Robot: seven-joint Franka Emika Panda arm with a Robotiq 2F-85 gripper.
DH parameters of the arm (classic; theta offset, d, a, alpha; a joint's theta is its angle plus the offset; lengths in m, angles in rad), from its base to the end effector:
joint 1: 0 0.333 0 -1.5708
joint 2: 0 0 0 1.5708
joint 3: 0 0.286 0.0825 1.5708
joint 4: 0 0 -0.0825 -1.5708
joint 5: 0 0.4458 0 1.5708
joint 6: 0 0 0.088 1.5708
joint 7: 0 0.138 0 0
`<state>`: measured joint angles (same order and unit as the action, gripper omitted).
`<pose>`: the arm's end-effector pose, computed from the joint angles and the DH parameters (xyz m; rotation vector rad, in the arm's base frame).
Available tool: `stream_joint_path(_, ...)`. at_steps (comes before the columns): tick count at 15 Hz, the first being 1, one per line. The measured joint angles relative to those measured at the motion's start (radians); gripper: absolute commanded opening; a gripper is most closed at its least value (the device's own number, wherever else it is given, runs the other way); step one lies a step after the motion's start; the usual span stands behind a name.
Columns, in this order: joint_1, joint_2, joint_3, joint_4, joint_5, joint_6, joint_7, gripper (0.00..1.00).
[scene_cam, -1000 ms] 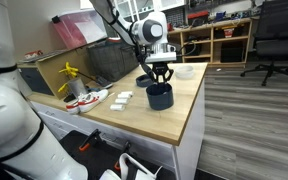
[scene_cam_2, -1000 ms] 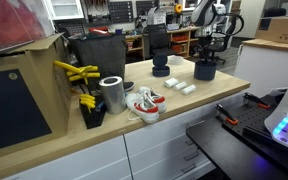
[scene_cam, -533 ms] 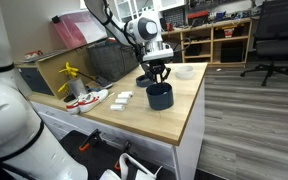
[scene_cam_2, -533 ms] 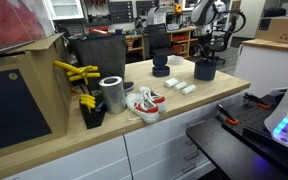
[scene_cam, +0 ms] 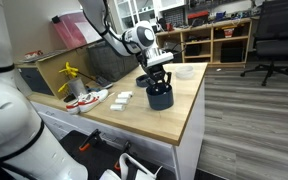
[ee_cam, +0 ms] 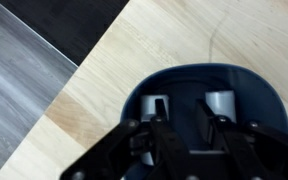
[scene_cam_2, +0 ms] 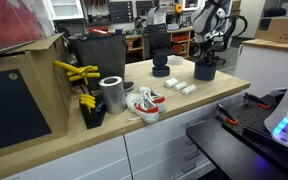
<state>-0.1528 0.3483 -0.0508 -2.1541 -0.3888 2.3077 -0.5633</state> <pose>0.5542 -0.1332 0.1151 2.7725 0.9379 -0.4186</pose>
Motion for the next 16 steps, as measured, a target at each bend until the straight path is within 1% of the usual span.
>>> stream_joint_path(1,0.002,0.004,-0.001,-0.007,-0.029,0.021,0.004,0.38)
stream_joint_path(3,0.004,0.014,-0.003,-0.022,-0.075,0.069,0.006,0.32)
stream_joint_path(5,0.004,0.022,-0.003,-0.04,-0.108,0.122,0.006,0.28)
stream_joint_path(7,0.005,0.026,-0.003,-0.062,-0.136,0.173,0.006,0.29)
stream_joint_path(8,0.005,0.028,-0.003,-0.075,-0.152,0.201,0.006,0.32)
stream_joint_path(10,0.005,0.028,-0.004,-0.103,-0.186,0.256,0.006,0.44)
stream_joint_path(11,0.005,0.028,-0.005,-0.115,-0.204,0.284,0.006,0.45)
stream_joint_path(12,0.006,0.028,-0.007,-0.126,-0.225,0.309,0.007,0.49)
stream_joint_path(13,0.008,0.025,-0.012,-0.135,-0.246,0.334,0.009,0.51)
stream_joint_path(16,0.016,0.016,-0.032,-0.153,-0.32,0.402,0.047,0.45)
